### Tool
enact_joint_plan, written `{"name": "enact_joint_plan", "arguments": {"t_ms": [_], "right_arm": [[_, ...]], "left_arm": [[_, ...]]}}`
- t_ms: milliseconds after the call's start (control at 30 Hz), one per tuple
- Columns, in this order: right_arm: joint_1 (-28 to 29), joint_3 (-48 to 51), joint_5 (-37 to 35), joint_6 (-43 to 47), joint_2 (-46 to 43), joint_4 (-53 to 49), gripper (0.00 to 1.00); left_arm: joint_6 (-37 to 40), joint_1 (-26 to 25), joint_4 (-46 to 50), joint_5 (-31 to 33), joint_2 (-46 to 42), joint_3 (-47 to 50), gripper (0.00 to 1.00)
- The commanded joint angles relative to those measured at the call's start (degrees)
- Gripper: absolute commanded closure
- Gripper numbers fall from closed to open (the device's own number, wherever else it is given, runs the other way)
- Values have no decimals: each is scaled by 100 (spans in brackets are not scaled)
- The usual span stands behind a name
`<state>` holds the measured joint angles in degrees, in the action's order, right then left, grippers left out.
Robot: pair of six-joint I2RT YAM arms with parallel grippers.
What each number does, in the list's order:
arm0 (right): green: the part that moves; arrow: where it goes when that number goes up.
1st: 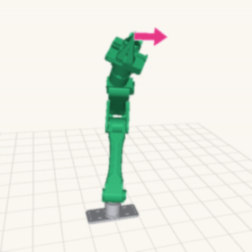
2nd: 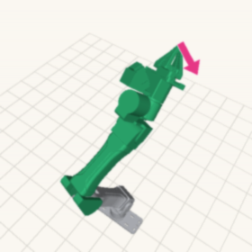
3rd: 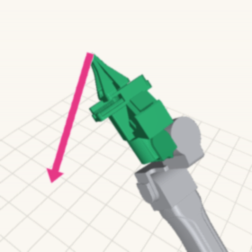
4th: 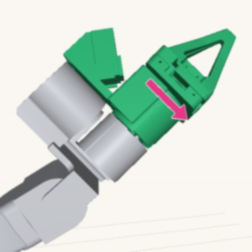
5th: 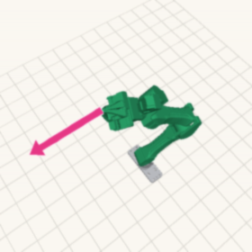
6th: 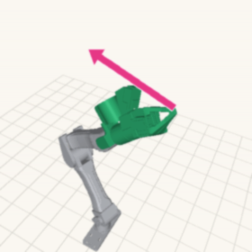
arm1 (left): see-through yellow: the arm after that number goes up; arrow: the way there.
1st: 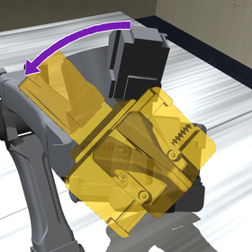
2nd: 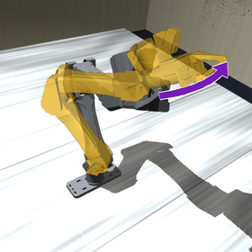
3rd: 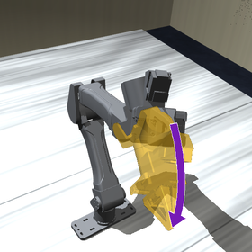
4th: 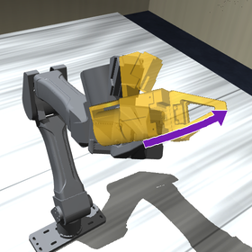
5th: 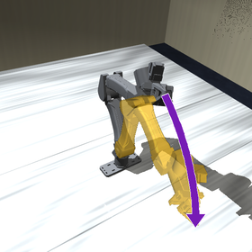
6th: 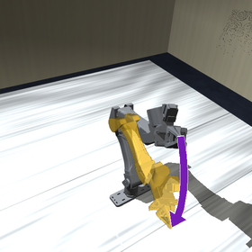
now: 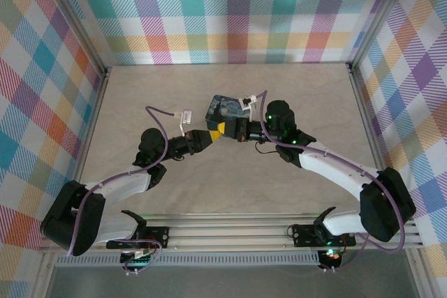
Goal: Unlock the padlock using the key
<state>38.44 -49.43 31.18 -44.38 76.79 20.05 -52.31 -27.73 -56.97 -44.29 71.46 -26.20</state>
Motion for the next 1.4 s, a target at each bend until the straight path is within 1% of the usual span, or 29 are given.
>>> {"name": "enact_joint_plan", "arguments": {"t_ms": [0,33,100,133,200,300,400,467,567,633,767,867,967,1033,1100,1167,1367], "right_arm": [[45,6,20,66,19,-11,89],[36,-28,-80,116,-28,-178,78],[29,-132,-257,270,-154,-571,65],[25,-211,-356,373,-217,-809,60],[-14,-356,-505,524,-314,-1220,57],[-79,-649,-798,749,-345,-1859,55],[-81,-1151,-1230,1036,-99,-2723,55],[-82,-1499,-1531,1011,195,-3259,55],[-39,-1766,-2006,681,665,-3857,56],[141,-1797,-2546,461,947,-4084,55],[779,-2104,-4143,383,1650,-4502,52],[1059,-2514,-4761,335,2311,-4563,50],[1130,-2937,-5077,268,2873,-4547,49],[1149,-2991,-5412,205,3046,-4352,49],[1149,-2891,-5624,217,3133,-3978,49],[1149,-2983,-5769,254,3284,-3894,49],[1126,-3669,-6074,263,3897,-4432,47]], "left_arm": [[550,-84,395,62,-311,-107,100],[715,-84,644,120,-417,-69,100],[1027,-76,1070,246,-642,27,100],[1167,-75,1263,320,-770,74,100],[1426,-75,1701,424,-973,140,100],[1791,-75,2338,550,-1291,189,100],[2143,-75,2962,784,-1639,239,100],[2385,-75,3369,973,-1855,261,100],[2736,-75,4049,1390,-2137,290,100],[2911,-75,4451,1671,-2248,294,100],[3017,-79,4829,1920,-2137,315,100],[3072,-71,4976,1984,-2022,335,100],[3272,-75,5232,2121,-1996,343,100],[3427,-75,5400,2188,-1994,313,100],[3514,-75,5468,2232,-1981,293,100],[3552,-75,5442,2258,-1949,295,100],[3527,-75,5181,2232,-1671,290,100]]}}
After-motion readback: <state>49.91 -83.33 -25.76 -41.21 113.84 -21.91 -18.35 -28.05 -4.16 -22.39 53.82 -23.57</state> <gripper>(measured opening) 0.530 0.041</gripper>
